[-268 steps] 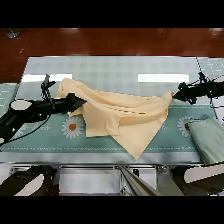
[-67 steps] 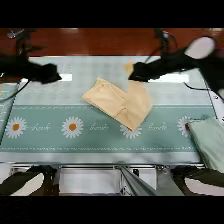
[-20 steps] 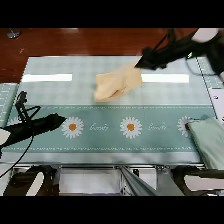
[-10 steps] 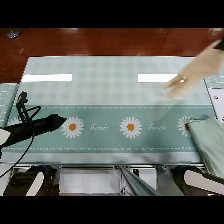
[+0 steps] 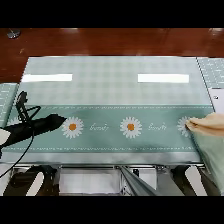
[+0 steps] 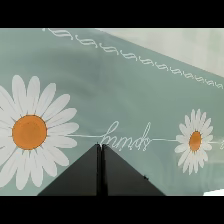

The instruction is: Fold the shirts.

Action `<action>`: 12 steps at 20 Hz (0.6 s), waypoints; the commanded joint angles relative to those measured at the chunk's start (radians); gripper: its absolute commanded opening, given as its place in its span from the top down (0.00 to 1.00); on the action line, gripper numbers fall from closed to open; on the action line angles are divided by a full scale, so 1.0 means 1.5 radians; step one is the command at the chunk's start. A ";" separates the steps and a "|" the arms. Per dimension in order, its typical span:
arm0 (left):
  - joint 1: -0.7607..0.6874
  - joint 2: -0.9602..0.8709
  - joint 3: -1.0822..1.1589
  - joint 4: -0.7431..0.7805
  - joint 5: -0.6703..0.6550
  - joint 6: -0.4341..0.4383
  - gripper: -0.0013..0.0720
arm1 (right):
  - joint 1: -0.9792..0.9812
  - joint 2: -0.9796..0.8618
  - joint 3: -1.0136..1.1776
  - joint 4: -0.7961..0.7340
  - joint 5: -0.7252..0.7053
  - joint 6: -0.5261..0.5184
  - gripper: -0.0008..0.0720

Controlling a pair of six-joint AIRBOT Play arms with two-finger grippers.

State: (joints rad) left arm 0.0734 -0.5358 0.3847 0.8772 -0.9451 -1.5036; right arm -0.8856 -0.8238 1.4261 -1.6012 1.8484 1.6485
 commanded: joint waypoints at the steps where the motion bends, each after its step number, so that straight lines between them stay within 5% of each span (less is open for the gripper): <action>1: 0.001 -0.001 0.000 0.001 0.020 0.003 0.95 | -0.092 0.107 -0.155 -0.157 -0.013 0.035 0.95; 2: 0.001 -0.001 0.000 0.001 0.028 0.010 0.95 | -0.094 0.119 -0.178 -0.177 -0.024 0.059 0.76; 3: 0.001 -0.002 0.000 0.001 0.038 0.020 0.95 | -0.094 0.118 -0.185 -0.176 -0.036 0.071 0.24; 4: 0.001 -0.004 0.000 0.001 0.050 0.026 0.95 | -0.094 0.106 -0.179 -0.156 -0.047 0.060 0.13; 5: 0.001 -0.007 0.000 0.000 0.068 0.030 0.95 | -0.094 0.087 -0.164 -0.117 -0.065 0.048 0.13; 7: 0.001 -0.018 0.009 0.000 0.107 0.030 0.95 | -0.093 0.040 -0.108 0.015 -0.119 0.014 0.15; 8: 0.001 -0.031 0.032 0.000 0.112 0.036 0.95 | -0.091 0.010 -0.067 0.105 -0.151 0.012 0.30; 10: 0.001 -0.090 0.134 0.001 0.073 0.077 0.95 | -0.050 -0.054 0.015 0.302 -0.218 0.011 0.87; 12: -0.005 -0.179 0.296 0.001 0.005 0.104 0.95 | 0.063 -0.114 0.071 0.449 -0.317 0.005 0.95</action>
State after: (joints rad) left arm 0.0731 -0.6762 0.6003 0.8783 -0.8513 -1.4105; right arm -0.9253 -0.8856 1.4166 -1.3010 1.5646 1.6733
